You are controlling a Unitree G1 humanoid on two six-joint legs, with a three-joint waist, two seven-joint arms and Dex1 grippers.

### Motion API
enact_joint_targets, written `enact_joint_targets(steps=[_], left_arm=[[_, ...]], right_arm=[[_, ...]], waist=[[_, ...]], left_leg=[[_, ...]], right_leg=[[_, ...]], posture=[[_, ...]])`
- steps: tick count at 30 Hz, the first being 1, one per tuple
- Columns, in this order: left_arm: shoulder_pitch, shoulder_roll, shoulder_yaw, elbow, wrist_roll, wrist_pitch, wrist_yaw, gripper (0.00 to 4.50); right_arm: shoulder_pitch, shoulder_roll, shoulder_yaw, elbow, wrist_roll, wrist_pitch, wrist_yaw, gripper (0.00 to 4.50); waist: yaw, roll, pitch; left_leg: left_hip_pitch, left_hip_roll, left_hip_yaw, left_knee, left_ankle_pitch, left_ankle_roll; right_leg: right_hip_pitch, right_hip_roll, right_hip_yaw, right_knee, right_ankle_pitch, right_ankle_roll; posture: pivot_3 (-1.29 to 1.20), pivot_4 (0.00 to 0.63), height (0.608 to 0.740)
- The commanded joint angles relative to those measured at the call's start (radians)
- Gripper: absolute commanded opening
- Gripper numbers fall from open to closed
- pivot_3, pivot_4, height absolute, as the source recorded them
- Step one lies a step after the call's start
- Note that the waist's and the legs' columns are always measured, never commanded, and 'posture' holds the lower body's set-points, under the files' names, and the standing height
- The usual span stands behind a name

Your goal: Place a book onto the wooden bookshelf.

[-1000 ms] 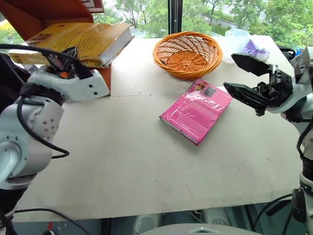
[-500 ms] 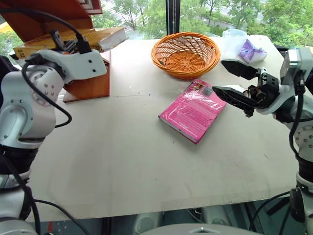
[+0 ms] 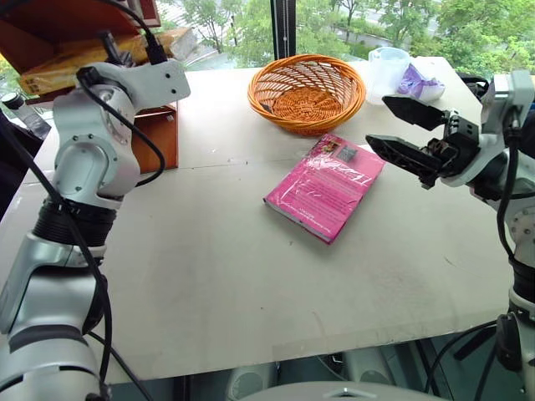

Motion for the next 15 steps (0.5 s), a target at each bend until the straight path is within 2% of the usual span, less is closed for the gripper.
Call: enact_joint_targets(steps=[1,8,10,11,12,15], left_arm=[[-0.008,0.059,0.052,-0.018,0.036,0.007,-0.002,0.12],[0.007,0.089,0.063,0.000,0.028,0.000,-0.006,0.12],[0.024,0.103,0.072,-0.003,0.038,0.014,-0.005,1.12],[0.030,0.107,0.076,-0.005,0.041,0.021,-0.004,1.18],[0.034,0.107,0.080,-0.007,0.043,0.031,-0.002,1.47],[0.046,0.103,0.092,-0.018,0.043,0.080,-0.018,3.09]], right_arm=[[-0.002,0.004,-0.018,-0.011,-0.006,-0.034,0.017,4.50],[-0.006,0.025,-0.028,-0.010,-0.012,-0.055,0.017,4.50],[-0.006,0.029,-0.031,-0.013,-0.010,-0.058,0.011,4.50],[-0.003,0.029,-0.033,-0.016,-0.009,-0.059,0.009,4.50],[0.001,0.030,-0.034,-0.019,-0.009,-0.060,0.008,4.50],[0.014,0.032,-0.034,-0.029,-0.011,-0.063,0.005,4.50]], waist=[[0.000,0.000,0.000],[-0.001,0.000,0.000],[-0.003,0.000,0.000],[-0.004,0.000,0.000],[-0.006,0.000,0.000],[-0.005,-0.001,0.000]], left_leg=[[0.000,0.000,0.000,0.000,0.000,0.000],[0.000,0.000,0.002,0.001,0.000,0.000],[0.000,0.000,0.003,0.001,0.000,0.000],[0.000,0.000,0.003,0.001,0.000,0.000],[0.000,0.000,0.005,0.001,0.000,0.000],[0.000,0.000,0.008,0.001,0.000,0.000]], right_leg=[[0.000,0.000,0.000,0.000,0.000,0.000],[-0.001,0.000,0.002,0.001,0.000,0.000],[-0.002,0.000,0.003,0.002,0.000,0.000],[-0.002,0.000,0.004,0.002,0.000,0.000],[-0.003,0.000,0.005,0.003,0.000,0.000],[-0.006,0.000,0.009,0.008,0.000,0.000]], posture=[[0.00,0.150,0.740],[0.00,0.150,0.740],[0.00,0.150,0.740],[0.00,0.150,0.740],[0.00,0.150,0.740],[0.00,0.150,0.740]])
